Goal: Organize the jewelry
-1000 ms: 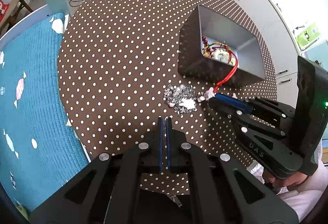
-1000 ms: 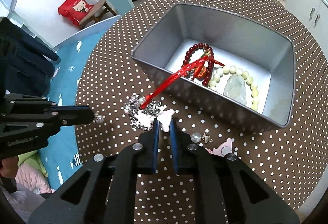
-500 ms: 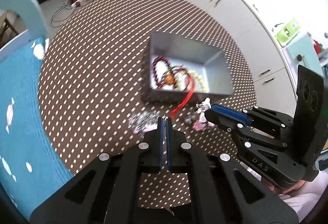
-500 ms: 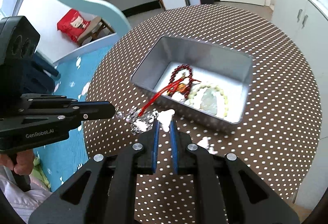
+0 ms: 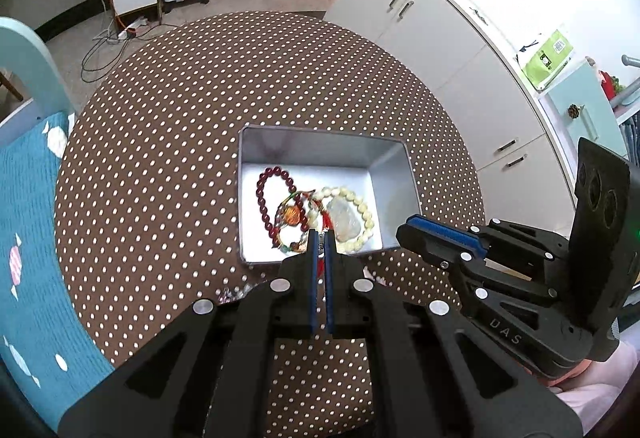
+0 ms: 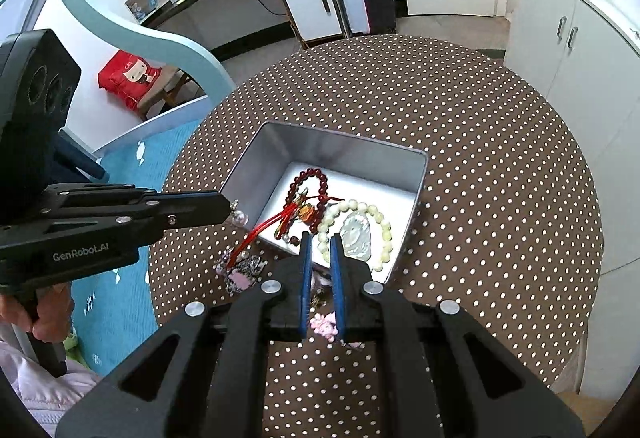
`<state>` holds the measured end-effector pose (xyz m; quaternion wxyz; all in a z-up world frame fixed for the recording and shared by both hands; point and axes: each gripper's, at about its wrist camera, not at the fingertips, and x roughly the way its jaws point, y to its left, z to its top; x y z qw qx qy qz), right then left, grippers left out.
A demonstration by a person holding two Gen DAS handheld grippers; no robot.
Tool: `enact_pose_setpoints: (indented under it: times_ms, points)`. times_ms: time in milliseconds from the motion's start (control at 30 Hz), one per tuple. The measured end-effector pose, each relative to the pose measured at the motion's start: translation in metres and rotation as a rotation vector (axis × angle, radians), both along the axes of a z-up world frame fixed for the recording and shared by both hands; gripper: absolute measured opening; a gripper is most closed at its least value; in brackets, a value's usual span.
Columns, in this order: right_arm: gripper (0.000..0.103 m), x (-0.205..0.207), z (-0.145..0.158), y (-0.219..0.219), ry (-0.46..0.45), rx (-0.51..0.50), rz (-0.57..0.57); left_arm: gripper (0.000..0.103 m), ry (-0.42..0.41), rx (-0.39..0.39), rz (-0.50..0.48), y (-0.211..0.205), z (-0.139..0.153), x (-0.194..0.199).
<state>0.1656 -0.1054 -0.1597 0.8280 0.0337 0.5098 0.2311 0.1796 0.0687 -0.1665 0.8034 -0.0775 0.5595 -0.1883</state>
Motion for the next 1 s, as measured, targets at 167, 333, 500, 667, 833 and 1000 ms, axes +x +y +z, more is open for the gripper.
enact_pose_setpoints:
  times_ms: [167, 333, 500, 667, 833, 1000]
  points:
    - [0.011, 0.004, -0.001, -0.005, 0.009, 0.005, -0.011, 0.003, 0.003, 0.014, -0.004, -0.011, 0.000, 0.009]
    - [0.014, 0.002, -0.001, -0.010, 0.024, 0.034, -0.007, 0.003, 0.011, 0.019, 0.016, -0.013, -0.006, 0.011]
    - [0.037, -0.008, 0.000, -0.001, 0.058, 0.108, 0.093, 0.003, 0.012, 0.026, 0.041, 0.001, -0.011, 0.001]
    - [0.038, -0.018, -0.017, 0.021, 0.097, 0.040, 0.181, 0.003, 0.026, 0.025, 0.044, 0.009, -0.014, -0.006]
    - [0.037, -0.016, -0.043, 0.035, 0.131, -0.058, 0.191, 0.003, 0.023, 0.064, 0.031, 0.017, -0.013, -0.023]
    - [0.036, -0.015, -0.059, 0.053, 0.137, -0.121, 0.200, 0.003, 0.051, 0.092, 0.049, 0.030, -0.021, -0.040]
